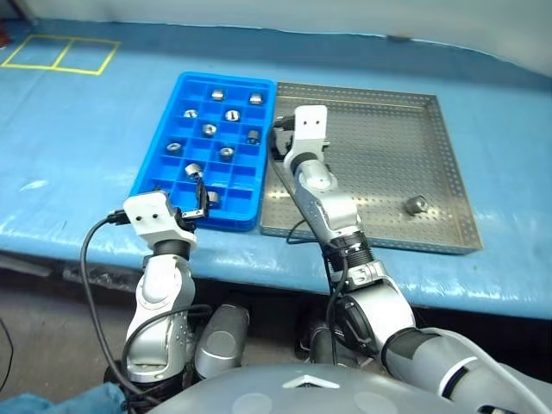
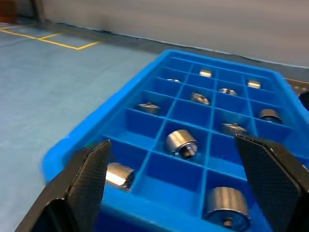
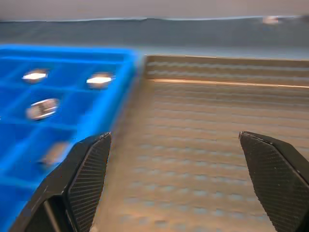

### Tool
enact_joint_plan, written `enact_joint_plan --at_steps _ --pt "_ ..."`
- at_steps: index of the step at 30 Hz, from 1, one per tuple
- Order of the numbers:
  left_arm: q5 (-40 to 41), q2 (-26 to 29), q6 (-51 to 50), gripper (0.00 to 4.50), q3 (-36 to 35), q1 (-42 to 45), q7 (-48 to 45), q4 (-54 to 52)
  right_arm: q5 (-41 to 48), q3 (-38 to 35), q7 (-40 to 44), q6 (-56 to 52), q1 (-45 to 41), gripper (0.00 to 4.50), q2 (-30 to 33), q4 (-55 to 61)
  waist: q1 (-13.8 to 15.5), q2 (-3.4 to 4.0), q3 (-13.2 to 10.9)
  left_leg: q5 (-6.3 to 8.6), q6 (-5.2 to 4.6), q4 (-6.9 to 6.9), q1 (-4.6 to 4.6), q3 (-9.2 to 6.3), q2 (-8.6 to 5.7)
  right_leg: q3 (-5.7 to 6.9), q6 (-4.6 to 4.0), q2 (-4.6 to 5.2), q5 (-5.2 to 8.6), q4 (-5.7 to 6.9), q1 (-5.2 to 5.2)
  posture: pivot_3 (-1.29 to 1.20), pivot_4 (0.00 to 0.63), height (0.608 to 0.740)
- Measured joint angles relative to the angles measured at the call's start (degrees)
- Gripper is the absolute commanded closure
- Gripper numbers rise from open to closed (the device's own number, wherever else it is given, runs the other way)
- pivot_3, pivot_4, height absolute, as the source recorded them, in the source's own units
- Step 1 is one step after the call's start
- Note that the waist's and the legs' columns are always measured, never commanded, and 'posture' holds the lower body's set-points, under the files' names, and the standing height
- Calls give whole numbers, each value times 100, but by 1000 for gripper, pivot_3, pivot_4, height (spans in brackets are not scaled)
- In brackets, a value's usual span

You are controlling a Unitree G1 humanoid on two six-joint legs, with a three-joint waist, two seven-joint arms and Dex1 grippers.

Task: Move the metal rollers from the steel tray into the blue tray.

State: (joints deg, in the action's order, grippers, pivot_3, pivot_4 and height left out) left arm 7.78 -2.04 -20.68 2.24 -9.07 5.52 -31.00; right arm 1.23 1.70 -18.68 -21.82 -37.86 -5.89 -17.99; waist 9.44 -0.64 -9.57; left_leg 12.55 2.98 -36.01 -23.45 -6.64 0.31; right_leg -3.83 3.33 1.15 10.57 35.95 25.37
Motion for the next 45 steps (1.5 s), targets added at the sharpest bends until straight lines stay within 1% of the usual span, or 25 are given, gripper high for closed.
enact_joint_plan --at_steps 3,5,7,9,11,12,14,16,21,23,27,33,34,36,39,42,43,45 --pt "1 29 -25 0 81 170 -190 198 -409 -172 -615 -124 126 19 58 185 -462 2 3 0 -3 4 13 1 0 -2 -7 2 -5 1 -14 50 150 740" --pt "-43 130 -26 0 204 274 -313 316 -576 -298 -932 -242 259 19 35 193 -761 5 4 0 -4 8 18 2 1 -5 -29 3 -22 4 -15 29 150 740" --pt "-122 273 -13 0 360 335 -450 425 -706 -410 -1220 -313 335 19 -35 193 -1008 7 4 0 -6 10 22 5 2 -7 -10 2 -36 11 -14 13 150 740" --pt "-253 459 26 0 566 396 -631 548 -807 -533 -1532 -396 335 19 -121 195 -1168 10 5 0 -6 10 30 6 4 -10 0 0 -39 17 -17 5 150 740" --pt "-276 525 48 0 677 416 -777 637 -845 -634 -1769 -493 336 19 -193 203 -1272 12 4 0 -8 9 51 6 6 -9 20 -1 -23 17 -38 1 150 740" --pt "-277 545 66 0 699 416 -819 639 -847 -689 -1833 -507 336 19 -194 203 -1301 13 3 0 -9 7 60 6 5 -10 -3 -1 -8 14 -48 1 150 740" --pt "-277 554 113 0 717 424 -864 639 -847 -775 -1937 -532 336 19 -197 204 -1338 13 3 0 -12 5 85 6 5 -11 -5 -1 -6 9 -74 -1 150 740" --pt "-277 607 129 0 739 438 -950 639 -740 -867 -1973 -618 335 19 -214 211 -1352 13 3 -2 -16 3 90 6 5 -11 -4 -1 -6 9 -80 8 150 740" --pt "-266 816 134 0 886 362 -1288 626 25 -1516 -2045 -897 331 19 -230 194 -1342 14 3 -5 -21 3 88 6 4 -13 -2 0 -7 9 -81 17 150 740" --pt "-268 858 127 0 919 341 -1336 623 285 -1659 -2066 -986 330 19 -231 147 -1347 14 3 -4 -22 4 89 7 4 -14 -2 -1 -7 8 -80 34 150 740" --pt "-266 868 122 0 962 297 -1399 587 695 -1739 -2086 -1118 324 19 -233 17 -1334 16 2 -4 -23 5 89 6 4 -14 -2 -1 -7 9 -80 57 150 740" --pt "-266 882 116 0 951 221 -1415 530 888 -1530 -2079 -1278 317 19 -237 53 -1323 16 3 -4 -23 4 91 6 4 -14 -2 -1 -7 9 -81 85 150 740" --pt "-267 884 115 0 950 200 -1420 505 900 -1472 -2106 -1357 318 193 -238 85 -1323 16 3 -4 -23 5 91 6 4 -14 -2 -1 -7 9 -81 85 150 740" --pt "-268 885 113 0 951 185 -1422 481 965 -1348 -2164 -1497 318 677 -242 142 -1316 17 3 -4 -23 4 91 6 4 -14 -2 -1 -7 9 -81 85 150 740" --pt "-270 883 110 0 948 155 -1416 415 1046 -1257 -2298 -1637 319 1582 -245 210 -1287 16 3 -4 -23 4 90 5 4 -13 -2 -1 -7 8 -81 114 150 740" --pt "-272 877 110 0 946 137 -1391 395 1098 -1138 -2426 -1728 320 2640 -246 223 -1265 16 3 -4 -23 5 89 5 4 -13 -2 -1 -7 8 -81 127 150 740" --pt "-273 878 110 0 943 123 -1380 394 1112 -1117 -2471 -1736 320 2796 -246 224 -1257 16 3 -4 -23 5 89 5 4 -13 -2 -1 -7 8 -81 127 150 740" --pt "-273 877 109 0 934 98 -1353 393 1140 -1117 -2516 -1732 320 2780 -245 225 -1245 16 3 -4 -24 6 90 5 4 -13 -2 -1 -6 7 -81 136 150 740"
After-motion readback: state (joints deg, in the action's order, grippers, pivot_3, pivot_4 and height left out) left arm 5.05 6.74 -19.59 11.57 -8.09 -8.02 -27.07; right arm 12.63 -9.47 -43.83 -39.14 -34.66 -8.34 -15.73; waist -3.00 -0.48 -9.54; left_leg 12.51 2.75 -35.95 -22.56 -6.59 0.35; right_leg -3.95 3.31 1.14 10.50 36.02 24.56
